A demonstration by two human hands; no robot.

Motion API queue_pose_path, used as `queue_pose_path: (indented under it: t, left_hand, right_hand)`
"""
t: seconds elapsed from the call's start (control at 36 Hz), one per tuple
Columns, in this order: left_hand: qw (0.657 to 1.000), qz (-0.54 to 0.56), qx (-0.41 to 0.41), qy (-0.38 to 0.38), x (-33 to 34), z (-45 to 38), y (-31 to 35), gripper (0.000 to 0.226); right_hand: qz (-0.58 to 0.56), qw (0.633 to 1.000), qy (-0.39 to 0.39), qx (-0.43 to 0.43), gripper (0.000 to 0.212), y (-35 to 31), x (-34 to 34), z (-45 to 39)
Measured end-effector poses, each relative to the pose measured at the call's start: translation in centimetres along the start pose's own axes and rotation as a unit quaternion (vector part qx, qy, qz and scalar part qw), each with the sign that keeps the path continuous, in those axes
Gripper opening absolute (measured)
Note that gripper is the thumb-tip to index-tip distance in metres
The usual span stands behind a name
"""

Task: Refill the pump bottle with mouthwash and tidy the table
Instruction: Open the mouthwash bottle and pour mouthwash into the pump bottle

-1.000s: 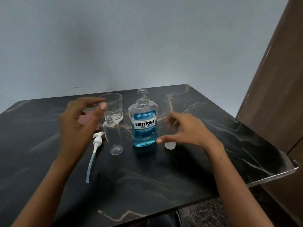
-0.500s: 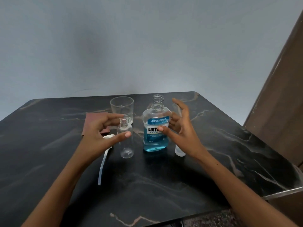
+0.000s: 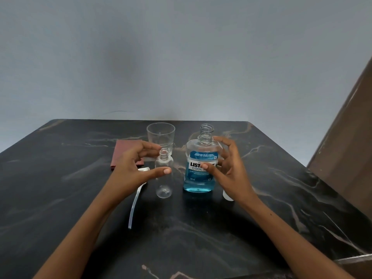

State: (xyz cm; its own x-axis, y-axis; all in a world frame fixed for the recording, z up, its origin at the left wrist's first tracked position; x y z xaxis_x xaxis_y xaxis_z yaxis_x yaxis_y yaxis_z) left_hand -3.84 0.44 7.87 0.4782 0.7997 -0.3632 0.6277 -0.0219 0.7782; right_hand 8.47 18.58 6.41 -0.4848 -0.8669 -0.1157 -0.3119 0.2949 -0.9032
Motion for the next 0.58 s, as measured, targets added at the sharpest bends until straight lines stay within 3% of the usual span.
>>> queue_pose_path:
  t: [0.28,0.58]
  left_hand:
    - [1.0,-0.019,0.008,-0.01,0.5,-0.1,-0.4,0.047]
    - [0.999,-0.031,0.019,0.019,0.0,0.0,0.0,0.029]
  right_hand:
    - [0.003,1.0,-0.004,-0.011,0.052,-0.4,-0.2,-0.6]
    - [0.151,0.98,-0.123,-0.042,0.051,-4.2,0.9,-2.2]
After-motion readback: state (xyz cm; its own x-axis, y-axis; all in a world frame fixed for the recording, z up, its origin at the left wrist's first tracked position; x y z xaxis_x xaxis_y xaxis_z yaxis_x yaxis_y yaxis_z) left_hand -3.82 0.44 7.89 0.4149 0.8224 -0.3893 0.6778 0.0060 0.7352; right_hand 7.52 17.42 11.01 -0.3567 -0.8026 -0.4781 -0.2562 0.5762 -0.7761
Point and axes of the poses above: each hand's wrist, its own z-axis away from the middle knuckle, its own x-axis out of the palm, y = z × x, the point moved 9 cm from there along -z, towards the middle knuckle, and after that the axes turned 4 degrees about x, right-handed, at the moved point
